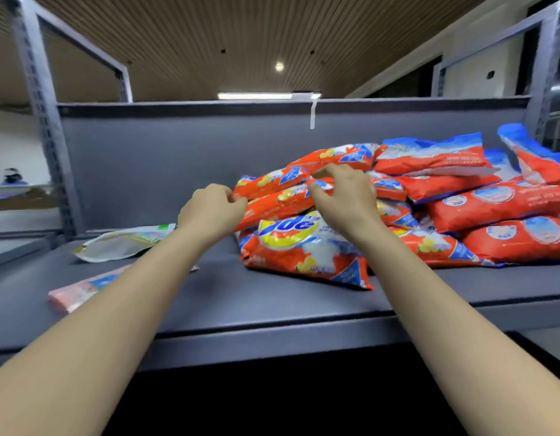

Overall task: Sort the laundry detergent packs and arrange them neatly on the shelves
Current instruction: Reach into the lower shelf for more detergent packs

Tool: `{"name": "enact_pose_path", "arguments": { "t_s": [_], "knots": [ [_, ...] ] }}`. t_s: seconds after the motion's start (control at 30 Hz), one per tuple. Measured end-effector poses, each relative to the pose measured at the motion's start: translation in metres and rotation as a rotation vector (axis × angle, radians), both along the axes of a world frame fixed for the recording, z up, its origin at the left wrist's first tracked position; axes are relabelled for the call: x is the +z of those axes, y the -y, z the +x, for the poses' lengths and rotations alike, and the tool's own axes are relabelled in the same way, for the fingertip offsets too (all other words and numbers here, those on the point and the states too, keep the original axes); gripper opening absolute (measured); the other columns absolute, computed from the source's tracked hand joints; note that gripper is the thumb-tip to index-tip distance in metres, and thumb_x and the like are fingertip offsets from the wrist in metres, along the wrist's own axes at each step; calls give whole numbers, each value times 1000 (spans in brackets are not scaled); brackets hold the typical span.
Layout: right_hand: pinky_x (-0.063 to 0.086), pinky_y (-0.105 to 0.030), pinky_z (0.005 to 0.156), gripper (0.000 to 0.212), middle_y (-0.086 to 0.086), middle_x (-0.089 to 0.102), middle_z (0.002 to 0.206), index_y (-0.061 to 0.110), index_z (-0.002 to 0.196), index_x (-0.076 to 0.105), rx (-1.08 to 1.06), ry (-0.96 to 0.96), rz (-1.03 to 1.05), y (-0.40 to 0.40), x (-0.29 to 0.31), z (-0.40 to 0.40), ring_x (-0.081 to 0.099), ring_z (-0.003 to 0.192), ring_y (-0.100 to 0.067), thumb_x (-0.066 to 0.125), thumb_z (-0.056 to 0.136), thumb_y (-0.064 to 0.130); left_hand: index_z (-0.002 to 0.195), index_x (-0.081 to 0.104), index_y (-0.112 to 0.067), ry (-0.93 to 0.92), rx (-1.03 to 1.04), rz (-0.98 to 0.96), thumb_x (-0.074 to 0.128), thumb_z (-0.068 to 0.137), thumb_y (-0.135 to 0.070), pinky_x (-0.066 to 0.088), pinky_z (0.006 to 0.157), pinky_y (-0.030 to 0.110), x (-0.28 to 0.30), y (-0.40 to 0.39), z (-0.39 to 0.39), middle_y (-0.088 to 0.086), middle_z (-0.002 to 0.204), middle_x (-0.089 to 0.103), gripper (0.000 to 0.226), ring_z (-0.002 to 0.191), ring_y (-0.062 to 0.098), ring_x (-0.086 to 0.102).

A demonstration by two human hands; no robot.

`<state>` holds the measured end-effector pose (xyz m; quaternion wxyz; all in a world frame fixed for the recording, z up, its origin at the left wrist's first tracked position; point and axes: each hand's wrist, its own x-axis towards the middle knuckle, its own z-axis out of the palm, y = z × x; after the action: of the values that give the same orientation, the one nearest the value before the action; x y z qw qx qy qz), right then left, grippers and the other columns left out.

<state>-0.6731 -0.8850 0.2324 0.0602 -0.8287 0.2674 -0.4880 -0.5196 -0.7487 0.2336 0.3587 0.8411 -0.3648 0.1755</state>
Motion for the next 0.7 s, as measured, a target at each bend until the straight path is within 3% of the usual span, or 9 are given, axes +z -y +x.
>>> {"name": "enact_pose_path", "arguments": {
  "t_s": [0.13,0.3,0.47,0.7],
  "knots": [
    [39,-40,99,28,-3,62,120,16,114,63,170,40,40,-37,-20,0,51,117,-23,54,92,30,72,60,-14,74,70,9,49,88,-37,38,65,30,-11,-43,-4,5,76,61,30,82,31,55],
    [37,-27,95,20,-3,66,113,11,107,66,333,72,63,-93,-45,-1,55,110,-21,59,90,20,81,62,-18,109,92,-36,47,88,-37,48,74,35,-28,-100,-9,3,85,66,26,88,29,57],
    [37,-21,88,20,-3,67,110,10,108,66,447,47,75,-166,-65,13,58,105,-17,60,90,17,91,63,-20,132,109,-116,48,89,-35,49,78,36,-49,-169,-2,-1,92,68,22,92,26,58],
    [35,-6,88,17,8,66,106,12,106,66,610,41,149,-285,-103,49,56,102,-3,61,90,14,78,61,-20,127,137,-169,53,87,-38,50,75,36,-91,-295,22,-6,76,65,21,82,25,61]
  ]
}}
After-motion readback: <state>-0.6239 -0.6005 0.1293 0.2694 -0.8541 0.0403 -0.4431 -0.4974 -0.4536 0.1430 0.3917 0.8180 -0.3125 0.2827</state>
